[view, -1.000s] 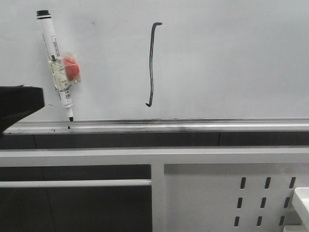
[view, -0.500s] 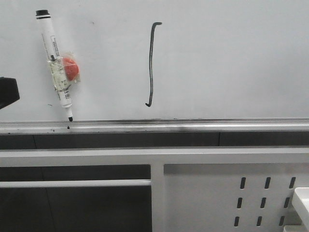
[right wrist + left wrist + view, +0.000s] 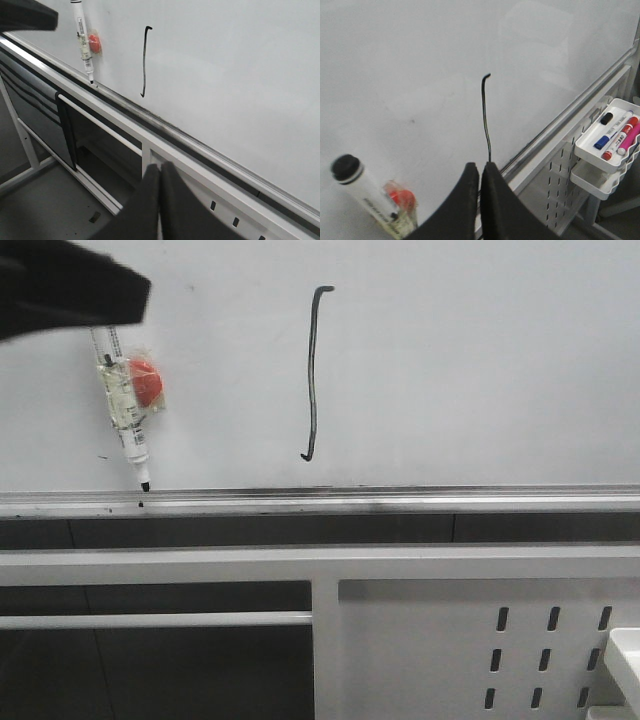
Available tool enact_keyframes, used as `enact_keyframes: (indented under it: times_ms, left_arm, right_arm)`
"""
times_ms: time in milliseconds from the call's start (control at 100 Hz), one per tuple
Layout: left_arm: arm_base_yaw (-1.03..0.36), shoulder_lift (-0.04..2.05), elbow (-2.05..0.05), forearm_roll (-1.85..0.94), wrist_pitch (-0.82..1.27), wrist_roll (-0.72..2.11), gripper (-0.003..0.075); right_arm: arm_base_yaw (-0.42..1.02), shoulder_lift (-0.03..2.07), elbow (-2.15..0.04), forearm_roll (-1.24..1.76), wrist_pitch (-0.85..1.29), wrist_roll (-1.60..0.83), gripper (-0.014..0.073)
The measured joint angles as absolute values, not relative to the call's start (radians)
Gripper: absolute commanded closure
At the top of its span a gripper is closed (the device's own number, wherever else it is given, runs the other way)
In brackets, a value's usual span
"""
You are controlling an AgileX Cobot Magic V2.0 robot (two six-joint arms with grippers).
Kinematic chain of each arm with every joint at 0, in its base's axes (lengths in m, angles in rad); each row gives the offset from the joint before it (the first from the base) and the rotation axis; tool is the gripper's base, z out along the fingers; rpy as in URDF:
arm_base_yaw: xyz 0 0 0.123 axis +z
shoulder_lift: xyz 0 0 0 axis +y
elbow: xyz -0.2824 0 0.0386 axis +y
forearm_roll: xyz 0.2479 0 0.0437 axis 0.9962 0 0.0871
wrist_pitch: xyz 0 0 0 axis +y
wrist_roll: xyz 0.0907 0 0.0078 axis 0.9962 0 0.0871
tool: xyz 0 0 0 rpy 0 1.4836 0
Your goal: Write number 1 on whiteboard
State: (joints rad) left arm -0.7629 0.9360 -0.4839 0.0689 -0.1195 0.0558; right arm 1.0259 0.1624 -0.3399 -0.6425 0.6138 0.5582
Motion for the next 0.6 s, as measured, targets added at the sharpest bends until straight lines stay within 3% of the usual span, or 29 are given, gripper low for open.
enact_keyframes:
  times_ms: [240, 600]
  left_arm:
    - [-0.763, 0.610, -0.507, 0.022, 0.146, 0.056, 0.0740]
    - [-0.763, 0.457, -0.507, 0.073, 0.183, 0.056, 0.0740]
  right_arm:
    - [1.026, 0.162, -0.340, -0.643, 0.614, 0.558, 0.0643]
    - [1.026, 0.162, -0.340, -0.643, 0.614, 0.558, 0.0643]
